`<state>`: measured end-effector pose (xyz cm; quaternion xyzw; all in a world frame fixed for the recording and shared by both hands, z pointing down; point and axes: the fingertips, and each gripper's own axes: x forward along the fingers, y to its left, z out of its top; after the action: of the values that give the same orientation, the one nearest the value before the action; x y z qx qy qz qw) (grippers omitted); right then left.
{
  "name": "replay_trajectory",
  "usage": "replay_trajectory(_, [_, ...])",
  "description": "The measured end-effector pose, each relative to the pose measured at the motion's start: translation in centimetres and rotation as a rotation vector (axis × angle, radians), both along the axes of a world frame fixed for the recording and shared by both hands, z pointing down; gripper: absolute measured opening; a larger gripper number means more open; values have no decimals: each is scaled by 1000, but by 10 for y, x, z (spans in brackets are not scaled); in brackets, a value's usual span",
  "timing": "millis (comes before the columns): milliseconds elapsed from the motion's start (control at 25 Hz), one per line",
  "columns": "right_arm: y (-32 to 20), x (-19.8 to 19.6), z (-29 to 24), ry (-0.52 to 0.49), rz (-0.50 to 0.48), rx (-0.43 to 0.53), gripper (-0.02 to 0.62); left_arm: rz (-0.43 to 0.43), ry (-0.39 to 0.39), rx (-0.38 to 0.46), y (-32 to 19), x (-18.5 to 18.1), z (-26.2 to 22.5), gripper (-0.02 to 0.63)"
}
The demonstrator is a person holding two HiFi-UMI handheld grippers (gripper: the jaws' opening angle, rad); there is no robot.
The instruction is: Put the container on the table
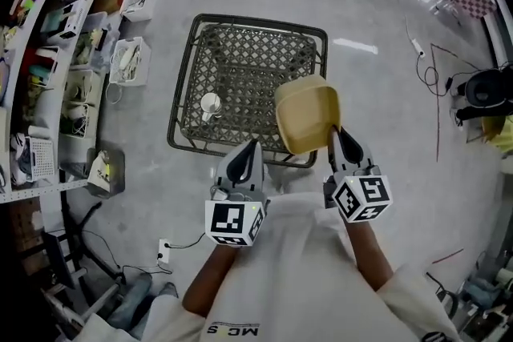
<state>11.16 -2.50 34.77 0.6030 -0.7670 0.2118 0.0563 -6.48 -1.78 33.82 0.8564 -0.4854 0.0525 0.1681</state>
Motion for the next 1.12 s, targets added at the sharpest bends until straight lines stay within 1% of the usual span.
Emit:
replay_trajectory(120, [-2,7,11,-11,18,-21,32,23,-14,-7,-4,9,5,25])
replay_trajectory(240, [-8,9,16,-21,26,-28,32,29,-20,-9,-9,10,4,25])
replay_trajectory(400, [-16,5,27,-16,17,-55,32,27,-29,-10,-14,7,8,25])
replay_trajectory(600, [-36,6,50,-8,-4,-87,32,20,-40,-37,-22,12,24,25])
replay_trajectory(760, [-50,4,74,7,-17,-127,32,-6,-49,-39,-29,6,30,25])
replay_trajectory(1000, [-66,3,119,25,-33,-203,32,-19,-50,-75,-35,2,49,25])
replay_trajectory(1120, [-74,4,143,25,-41,-246,32,-29,-34,-92,-40,2,56,25])
